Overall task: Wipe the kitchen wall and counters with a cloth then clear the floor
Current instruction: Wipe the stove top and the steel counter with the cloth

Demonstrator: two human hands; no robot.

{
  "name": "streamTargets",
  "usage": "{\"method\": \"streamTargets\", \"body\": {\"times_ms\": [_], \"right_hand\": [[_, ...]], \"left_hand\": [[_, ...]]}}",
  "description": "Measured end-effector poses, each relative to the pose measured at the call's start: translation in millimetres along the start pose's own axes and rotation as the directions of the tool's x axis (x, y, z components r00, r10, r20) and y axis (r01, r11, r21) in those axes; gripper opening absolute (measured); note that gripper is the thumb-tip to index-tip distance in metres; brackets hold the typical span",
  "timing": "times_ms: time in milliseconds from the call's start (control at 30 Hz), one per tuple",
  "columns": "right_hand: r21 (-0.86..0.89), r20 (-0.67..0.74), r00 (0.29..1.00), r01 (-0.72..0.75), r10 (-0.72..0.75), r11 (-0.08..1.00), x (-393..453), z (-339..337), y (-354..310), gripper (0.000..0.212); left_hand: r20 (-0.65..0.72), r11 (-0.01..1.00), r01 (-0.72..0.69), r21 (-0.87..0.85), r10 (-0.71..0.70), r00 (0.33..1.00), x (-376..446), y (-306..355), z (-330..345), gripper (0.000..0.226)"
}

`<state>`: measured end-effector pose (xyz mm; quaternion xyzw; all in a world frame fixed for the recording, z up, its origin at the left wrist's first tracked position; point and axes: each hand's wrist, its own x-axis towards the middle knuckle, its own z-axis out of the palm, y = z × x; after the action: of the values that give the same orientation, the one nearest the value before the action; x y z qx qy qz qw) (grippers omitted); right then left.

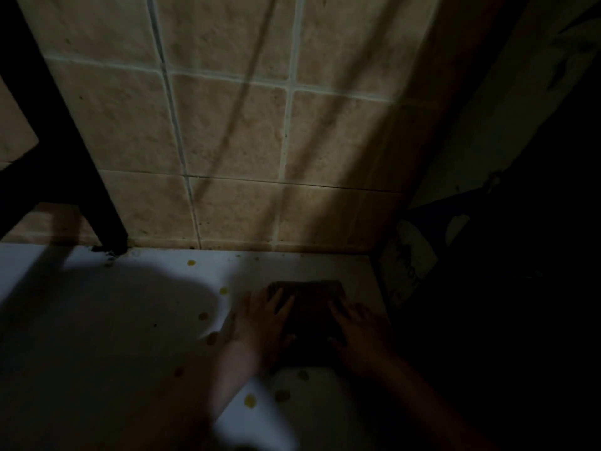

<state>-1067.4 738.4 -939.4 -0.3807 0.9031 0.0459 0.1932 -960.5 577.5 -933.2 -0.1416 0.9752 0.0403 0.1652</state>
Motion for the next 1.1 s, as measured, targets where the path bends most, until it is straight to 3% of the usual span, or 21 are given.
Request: {"method": "streamTargets", "body": {"times_ms": [100, 233, 300, 700, 800, 1100], "right_hand": [[0.020, 0.015, 0.999, -0.033, 0.033, 0.999, 1, 4, -3, 0.072], [-0.048, -0.053, 0.998, -0.020, 0.017, 0.999, 6, 13, -5, 0.102], [-0.037, -0.081, 0.997, -0.018, 0.015, 0.999, 15, 16, -2, 0.105], [-0.067, -0.122, 0.986, -0.119, 0.110, 0.991, 67, 4, 26, 0.086], [-0.084, -0.140, 0.984, -0.123, 0.110, 0.989, 73, -2, 28, 0.072], [-0.059, -0.121, 0.984, -0.137, 0.129, 0.989, 76, -9, 23, 0.070]], "left_hand": [[0.025, 1.000, 0.003, 0.003, -0.003, 1.000, 5, -2, 8, 0.071], [0.017, 1.000, 0.015, -0.011, -0.014, 1.000, 14, -1, 9, 0.075], [0.006, 1.000, 0.011, -0.025, -0.011, 1.000, 21, 0, 7, 0.075], [-0.181, 0.996, -0.053, -0.077, 0.038, 0.983, 70, -2, -1, 0.072], [-0.222, 0.996, -0.063, -0.069, 0.047, 0.974, 80, -4, 0, 0.071], [-0.241, 0.997, -0.076, 0.030, 0.081, 0.967, 85, -17, 0, 0.075]]}}
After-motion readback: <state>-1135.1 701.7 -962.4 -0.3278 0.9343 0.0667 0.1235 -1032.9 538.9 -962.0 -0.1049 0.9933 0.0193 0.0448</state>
